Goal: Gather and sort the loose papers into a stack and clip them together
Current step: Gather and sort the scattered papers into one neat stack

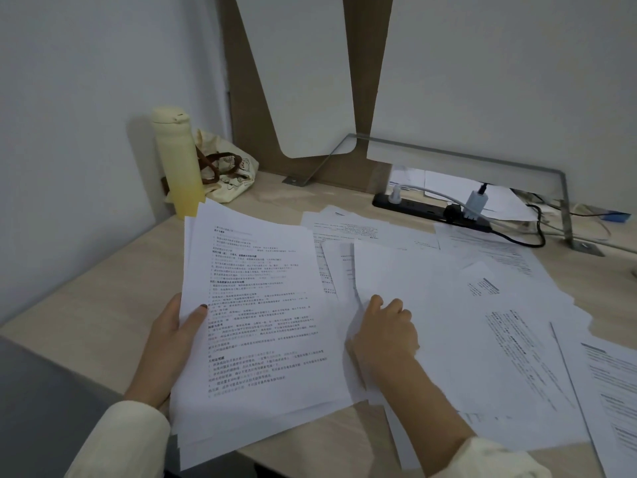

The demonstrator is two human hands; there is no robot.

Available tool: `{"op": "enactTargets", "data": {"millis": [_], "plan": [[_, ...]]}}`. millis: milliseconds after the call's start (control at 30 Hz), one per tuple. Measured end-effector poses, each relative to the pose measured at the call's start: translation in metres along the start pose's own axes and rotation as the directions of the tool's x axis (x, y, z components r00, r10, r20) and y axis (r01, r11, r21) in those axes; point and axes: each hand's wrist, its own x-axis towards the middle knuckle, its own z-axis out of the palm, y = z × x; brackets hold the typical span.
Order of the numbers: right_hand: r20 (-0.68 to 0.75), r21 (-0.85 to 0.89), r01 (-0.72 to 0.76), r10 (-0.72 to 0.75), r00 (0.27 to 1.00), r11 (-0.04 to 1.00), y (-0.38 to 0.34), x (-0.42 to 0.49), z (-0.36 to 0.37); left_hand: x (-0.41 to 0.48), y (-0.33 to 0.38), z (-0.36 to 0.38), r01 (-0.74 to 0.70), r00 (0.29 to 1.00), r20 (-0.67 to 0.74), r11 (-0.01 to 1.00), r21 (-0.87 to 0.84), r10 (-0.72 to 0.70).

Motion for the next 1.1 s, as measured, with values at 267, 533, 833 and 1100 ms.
{"op": "enactTargets", "data": {"millis": [267,533,833,1100], "plan": [[-0.193,0.255,0.113,-0.064,0.979,0.960,0.039,0.004,-0.037,0.002,-0.002,-0.001,0.013,1.000,0.009,1.000,-0.023,-0.013],[-0.171,0.903,0.237,-0.206,0.963,0.358,0.050,-0.026,-0.104,0.002,-0.002,0.000,0.015,1.000,0.016,1.000,-0.026,-0.014],[0.053,0.920,0.020,-0.174,0.983,0.391,0.038,-0.005,-0.056,0.002,-0.002,0.000,0.032,0.999,0.018,0.999,-0.039,-0.031],[0.032,0.480,0.210,-0.256,0.966,0.852,0.033,0.035,-0.036,0.003,0.000,-0.002,0.074,0.997,0.045,0.988,-0.137,-0.068]]}}
